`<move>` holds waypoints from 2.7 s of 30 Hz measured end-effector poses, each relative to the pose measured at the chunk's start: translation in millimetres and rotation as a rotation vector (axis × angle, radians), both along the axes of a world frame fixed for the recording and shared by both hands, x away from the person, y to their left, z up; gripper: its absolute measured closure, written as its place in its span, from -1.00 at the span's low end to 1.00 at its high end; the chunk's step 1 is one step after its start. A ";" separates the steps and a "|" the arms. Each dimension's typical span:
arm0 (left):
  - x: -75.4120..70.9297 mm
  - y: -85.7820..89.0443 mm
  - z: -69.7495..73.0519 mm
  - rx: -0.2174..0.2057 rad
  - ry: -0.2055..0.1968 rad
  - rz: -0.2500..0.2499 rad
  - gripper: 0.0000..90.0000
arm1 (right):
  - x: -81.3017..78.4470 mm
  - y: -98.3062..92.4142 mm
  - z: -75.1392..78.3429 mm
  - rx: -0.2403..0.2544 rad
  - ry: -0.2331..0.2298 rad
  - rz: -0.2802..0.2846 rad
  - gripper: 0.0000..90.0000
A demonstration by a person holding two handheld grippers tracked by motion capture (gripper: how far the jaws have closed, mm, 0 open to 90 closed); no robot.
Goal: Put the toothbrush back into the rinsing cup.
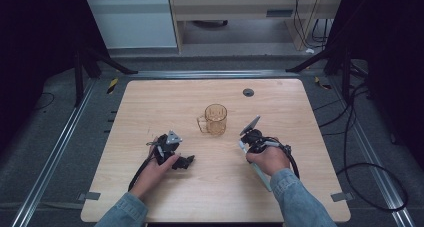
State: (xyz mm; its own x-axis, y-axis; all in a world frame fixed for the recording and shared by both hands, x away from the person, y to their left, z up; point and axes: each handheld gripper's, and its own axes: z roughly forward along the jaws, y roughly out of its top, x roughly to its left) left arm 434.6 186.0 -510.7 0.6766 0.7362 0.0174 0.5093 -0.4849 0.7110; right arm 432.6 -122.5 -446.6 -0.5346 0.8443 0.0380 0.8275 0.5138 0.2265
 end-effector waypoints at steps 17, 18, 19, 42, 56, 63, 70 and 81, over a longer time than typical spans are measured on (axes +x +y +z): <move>0.0 0.0 0.0 0.000 0.000 0.000 -1.00 | -1.0 -5.0 30.6 0.191 -0.198 -0.009 0.77; 0.0 0.0 0.0 0.000 0.000 0.000 -1.00 | -1.2 -4.9 31.3 0.198 -0.201 -0.010 0.77; 0.0 0.0 0.0 0.001 0.000 0.000 -1.00 | -1.1 -4.9 31.7 0.202 -0.208 -0.010 0.77; 0.2 0.2 0.1 0.003 -0.002 -0.002 -1.00 | -0.9 -1.1 46.3 0.237 -0.255 0.002 0.77; 0.2 0.2 0.1 0.003 -0.002 -0.002 -1.00 | -6.9 12.2 57.9 0.320 -0.337 0.035 0.77; 0.3 0.3 0.1 0.004 -0.002 -0.003 -1.00 | -10.9 25.2 63.6 0.377 -0.410 0.076 0.77; 0.3 0.2 0.1 0.003 -0.002 -0.003 -1.00 | -12.4 36.9 62.8 0.414 -0.455 0.093 0.77; 0.2 0.2 0.1 0.004 -0.003 -0.002 -1.00 | -16.4 62.0 61.4 0.466 -0.510 0.125 0.77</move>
